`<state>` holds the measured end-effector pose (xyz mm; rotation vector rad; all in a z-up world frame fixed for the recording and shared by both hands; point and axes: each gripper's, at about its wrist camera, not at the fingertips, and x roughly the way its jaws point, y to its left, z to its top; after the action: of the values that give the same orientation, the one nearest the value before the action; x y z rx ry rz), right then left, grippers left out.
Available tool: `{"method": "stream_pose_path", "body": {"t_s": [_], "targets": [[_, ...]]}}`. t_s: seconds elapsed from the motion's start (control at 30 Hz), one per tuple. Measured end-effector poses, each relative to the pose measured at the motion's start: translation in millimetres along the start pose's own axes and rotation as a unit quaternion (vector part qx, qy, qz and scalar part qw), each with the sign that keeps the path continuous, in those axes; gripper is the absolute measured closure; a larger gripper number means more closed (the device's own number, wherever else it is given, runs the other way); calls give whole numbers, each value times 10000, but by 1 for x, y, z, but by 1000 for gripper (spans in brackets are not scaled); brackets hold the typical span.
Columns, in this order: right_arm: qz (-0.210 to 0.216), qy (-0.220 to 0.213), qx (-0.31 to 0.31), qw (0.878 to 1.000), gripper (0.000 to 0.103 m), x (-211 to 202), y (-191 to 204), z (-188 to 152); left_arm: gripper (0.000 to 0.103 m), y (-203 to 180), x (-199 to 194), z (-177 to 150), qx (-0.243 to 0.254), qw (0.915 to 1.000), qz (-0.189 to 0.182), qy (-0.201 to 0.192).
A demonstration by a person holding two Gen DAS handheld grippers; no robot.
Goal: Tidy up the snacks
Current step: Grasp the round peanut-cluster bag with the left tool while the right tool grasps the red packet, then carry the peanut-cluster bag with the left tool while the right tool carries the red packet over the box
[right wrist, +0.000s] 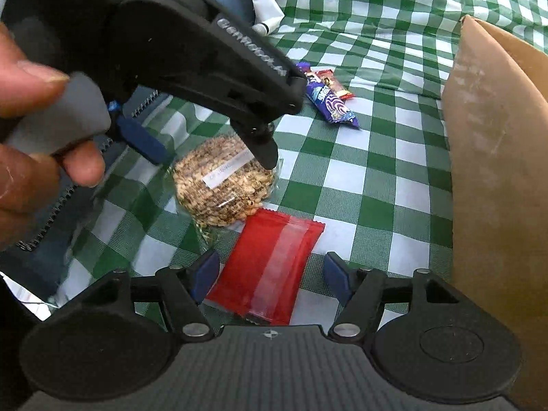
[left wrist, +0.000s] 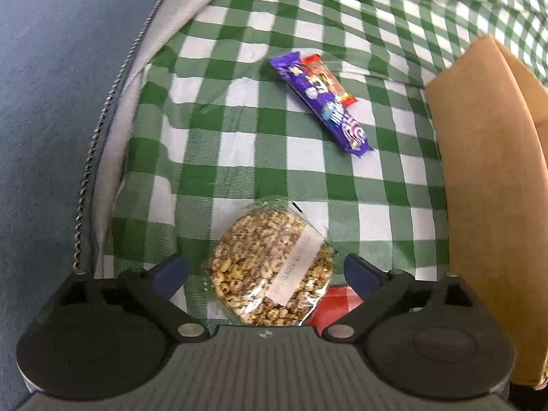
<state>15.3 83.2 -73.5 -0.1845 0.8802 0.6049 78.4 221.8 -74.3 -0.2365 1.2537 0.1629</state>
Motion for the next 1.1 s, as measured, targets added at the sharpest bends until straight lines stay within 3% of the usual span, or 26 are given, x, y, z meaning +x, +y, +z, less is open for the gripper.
{"method": "stream_pose_path", "body": {"t_s": [0.13, 0.2, 0.3, 0.43, 0.87, 1.1], "targets": [[-151, -18, -166, 9997, 38, 2, 3, 0, 4, -6, 6, 0, 131, 9999, 22, 67], [-299, -54, -280, 9991, 56, 1, 3, -1, 4, -6, 10, 2, 117, 9999, 46, 111], [-328, -59, -240, 9992, 59, -3, -2, -1, 4, -6, 15, 4, 47, 9998, 35, 186], [-551, -80, -230, 9982, 60, -9, -9, -1, 4, -8, 20, 4, 86, 9996, 54, 256], [-609, -261, -103, 9977, 60, -22, -16, 0, 6, -8, 20, 1, 113, 9996, 96, 236], [-644, -349, -111, 9973, 60, -27, -16, 0, 16, -6, 15, 0, 116, 9997, 91, 172]]}}
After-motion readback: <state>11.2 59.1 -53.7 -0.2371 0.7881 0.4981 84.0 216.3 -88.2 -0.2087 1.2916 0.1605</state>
